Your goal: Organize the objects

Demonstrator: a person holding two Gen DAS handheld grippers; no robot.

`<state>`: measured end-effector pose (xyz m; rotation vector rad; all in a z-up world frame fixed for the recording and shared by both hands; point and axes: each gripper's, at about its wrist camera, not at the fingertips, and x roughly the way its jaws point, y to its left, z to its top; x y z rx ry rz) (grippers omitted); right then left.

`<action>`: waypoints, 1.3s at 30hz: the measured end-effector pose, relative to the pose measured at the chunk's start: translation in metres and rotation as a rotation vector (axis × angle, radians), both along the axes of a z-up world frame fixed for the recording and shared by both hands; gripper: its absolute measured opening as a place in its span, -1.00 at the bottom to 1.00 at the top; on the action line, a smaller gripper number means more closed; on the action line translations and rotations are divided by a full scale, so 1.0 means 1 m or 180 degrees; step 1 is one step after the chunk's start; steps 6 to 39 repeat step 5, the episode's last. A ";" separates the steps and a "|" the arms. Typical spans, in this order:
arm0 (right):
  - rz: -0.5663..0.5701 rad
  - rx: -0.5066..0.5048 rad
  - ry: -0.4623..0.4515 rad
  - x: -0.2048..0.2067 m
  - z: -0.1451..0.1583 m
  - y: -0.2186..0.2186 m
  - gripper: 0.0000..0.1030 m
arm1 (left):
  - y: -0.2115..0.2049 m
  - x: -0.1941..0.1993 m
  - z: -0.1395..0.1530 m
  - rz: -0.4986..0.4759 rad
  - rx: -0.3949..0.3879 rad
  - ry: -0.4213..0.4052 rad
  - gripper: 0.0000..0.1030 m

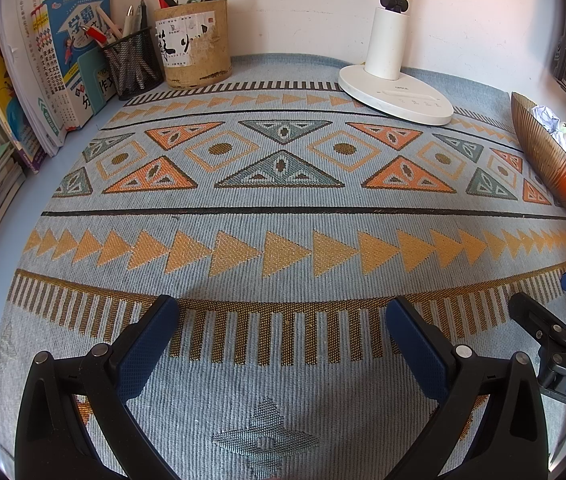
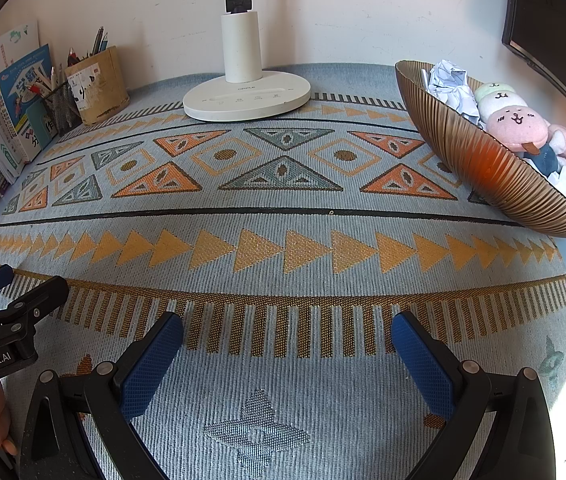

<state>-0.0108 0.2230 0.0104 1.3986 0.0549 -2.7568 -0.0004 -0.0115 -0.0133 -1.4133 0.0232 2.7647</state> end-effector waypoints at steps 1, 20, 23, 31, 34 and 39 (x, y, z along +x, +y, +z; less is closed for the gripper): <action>0.0000 0.0000 0.0000 0.000 0.000 0.000 1.00 | 0.000 0.000 0.000 0.0000 0.0001 0.0000 1.00; 0.0000 0.0000 0.0000 0.000 0.000 0.000 1.00 | 0.000 0.000 0.000 0.0000 0.0001 0.0001 1.00; 0.0000 0.0000 0.0000 0.000 0.000 0.000 1.00 | 0.000 0.000 0.000 0.0000 0.0001 0.0001 1.00; 0.0000 0.0000 0.0000 0.000 0.000 0.000 1.00 | 0.000 0.000 0.000 0.0000 0.0001 0.0001 1.00; 0.0000 0.0000 0.0000 0.000 0.000 0.000 1.00 | 0.000 0.000 0.000 0.0000 0.0001 0.0001 1.00; 0.0000 0.0000 0.0000 0.000 0.000 0.000 1.00 | 0.000 0.000 0.000 0.0000 0.0001 0.0001 1.00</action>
